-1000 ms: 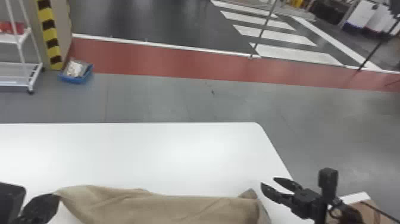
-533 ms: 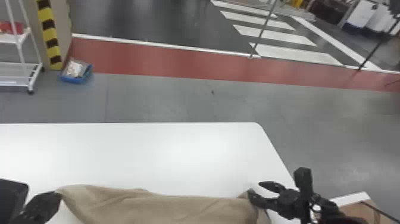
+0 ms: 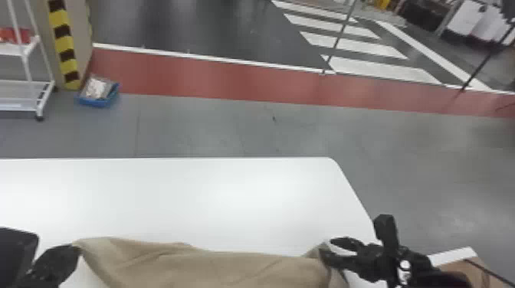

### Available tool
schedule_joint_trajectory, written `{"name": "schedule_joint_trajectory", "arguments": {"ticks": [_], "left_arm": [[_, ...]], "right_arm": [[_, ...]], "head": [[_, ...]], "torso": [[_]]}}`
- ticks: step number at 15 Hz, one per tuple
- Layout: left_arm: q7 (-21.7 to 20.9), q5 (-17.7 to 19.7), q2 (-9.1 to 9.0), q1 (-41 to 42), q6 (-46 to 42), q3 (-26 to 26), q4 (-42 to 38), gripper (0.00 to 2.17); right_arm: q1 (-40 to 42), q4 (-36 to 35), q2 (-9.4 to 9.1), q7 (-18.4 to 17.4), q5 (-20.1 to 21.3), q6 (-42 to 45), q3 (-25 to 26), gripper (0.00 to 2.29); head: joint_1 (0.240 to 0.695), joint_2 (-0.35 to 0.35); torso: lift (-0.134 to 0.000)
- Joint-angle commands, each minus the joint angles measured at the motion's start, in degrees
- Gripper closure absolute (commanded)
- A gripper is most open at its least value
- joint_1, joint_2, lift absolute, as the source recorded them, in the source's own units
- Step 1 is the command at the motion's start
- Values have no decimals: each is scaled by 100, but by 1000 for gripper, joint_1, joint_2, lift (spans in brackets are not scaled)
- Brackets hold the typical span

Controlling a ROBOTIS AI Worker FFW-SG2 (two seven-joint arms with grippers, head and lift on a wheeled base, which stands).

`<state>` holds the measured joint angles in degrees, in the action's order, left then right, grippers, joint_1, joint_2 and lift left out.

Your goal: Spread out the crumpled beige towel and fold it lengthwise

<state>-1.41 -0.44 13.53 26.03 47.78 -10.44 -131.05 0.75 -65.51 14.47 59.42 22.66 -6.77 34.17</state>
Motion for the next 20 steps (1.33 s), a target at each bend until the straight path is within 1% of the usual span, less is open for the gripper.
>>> {"name": "schedule_joint_trajectory", "arguments": {"ticks": [1,2,3,6,9,10,11,13,15,17,18,20], "left_arm": [[0,0,0,-10,0,-11,10,2071],[0,0,0,-10,0,-2,10,2071],[0,0,0,-10,0,-2,10,2071],[0,0,0,-19,0,-2,10,2071],[9,0,0,-27,17,42,1,2071],[26,0,0,-27,17,42,-17,2071],[35,0,9,-10,17,59,-61,2071],[79,-18,27,34,17,112,-166,2071],[88,-62,35,78,17,218,-360,2071],[88,-123,35,131,35,314,-527,2071],[88,-114,35,201,158,420,-720,2071],[53,-88,44,324,457,578,-1151,2071]], "right_arm": [[-22,29,47,53,11,-110,-24,589],[-22,29,47,70,11,-163,-42,589],[-31,29,56,105,-7,-198,-42,647],[-31,-6,65,290,-86,-233,-24,1106],[-31,-85,74,501,-191,-180,108,1426],[-5,-103,56,589,-297,-145,178,1436],[30,-305,47,659,-464,-145,301,1443],[92,-621,-14,896,-763,-163,705,1484],[118,-902,-76,1125,-1149,101,1189,1541],[118,-1078,-67,1283,-1492,154,1575,1541],[110,-1219,-49,1433,-1747,101,1865,1541],[22,-1526,3,1696,-2099,-479,2349,1541]], "head": [[695,-350],[695,-350],[695,-350],[695,-350],[695,-350],[695,-350],[695,-350],[695,-350],[695,-350],[695,-350],[695,-350],[695,-350]], "torso": [[0],[0],[0],[0],[0],[0],[0],[0],[0],[0],[0],[0]]}}
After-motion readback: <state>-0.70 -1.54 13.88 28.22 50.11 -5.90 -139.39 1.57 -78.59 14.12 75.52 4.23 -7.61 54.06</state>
